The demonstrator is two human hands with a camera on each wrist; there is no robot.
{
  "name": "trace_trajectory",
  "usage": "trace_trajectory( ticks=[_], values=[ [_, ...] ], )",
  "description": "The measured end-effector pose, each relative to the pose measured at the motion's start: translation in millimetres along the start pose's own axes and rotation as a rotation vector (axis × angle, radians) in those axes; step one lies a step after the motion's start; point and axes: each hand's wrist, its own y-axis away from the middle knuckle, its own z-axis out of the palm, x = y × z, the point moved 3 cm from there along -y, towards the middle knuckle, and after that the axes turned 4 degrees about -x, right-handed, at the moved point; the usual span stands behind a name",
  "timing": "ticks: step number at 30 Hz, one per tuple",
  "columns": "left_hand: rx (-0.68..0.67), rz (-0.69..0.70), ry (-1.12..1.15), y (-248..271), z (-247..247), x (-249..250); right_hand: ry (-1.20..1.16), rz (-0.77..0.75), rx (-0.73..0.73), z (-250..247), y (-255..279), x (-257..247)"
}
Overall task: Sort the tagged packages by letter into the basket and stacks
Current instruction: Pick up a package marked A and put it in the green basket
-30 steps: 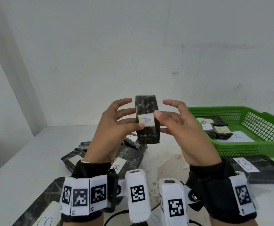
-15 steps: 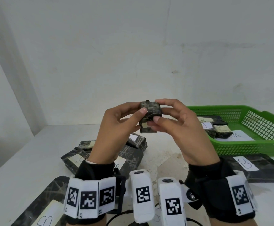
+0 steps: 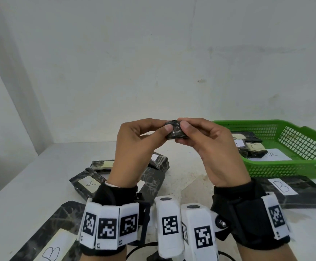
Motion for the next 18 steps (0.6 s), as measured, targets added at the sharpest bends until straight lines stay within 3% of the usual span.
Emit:
trace_trajectory(
  ticks=[8, 14, 18],
  values=[
    [-0.067, -0.040, 0.008, 1.8, -0.8, 8.1, -0.039, 0.000, 0.008, -0.9, 1.1, -2.7],
    [-0.025, -0.071, 0.021, 1.2, -2.3, 5.9, -0.065, 0.059, -0.024, 2.1, 1.4, -1.4],
    [-0.073, -0.074, 0.025, 2.9, -2.7, 11.0, -0.055, 0.015, 0.019, 3.8, 1.5, 0.1]
  ],
)
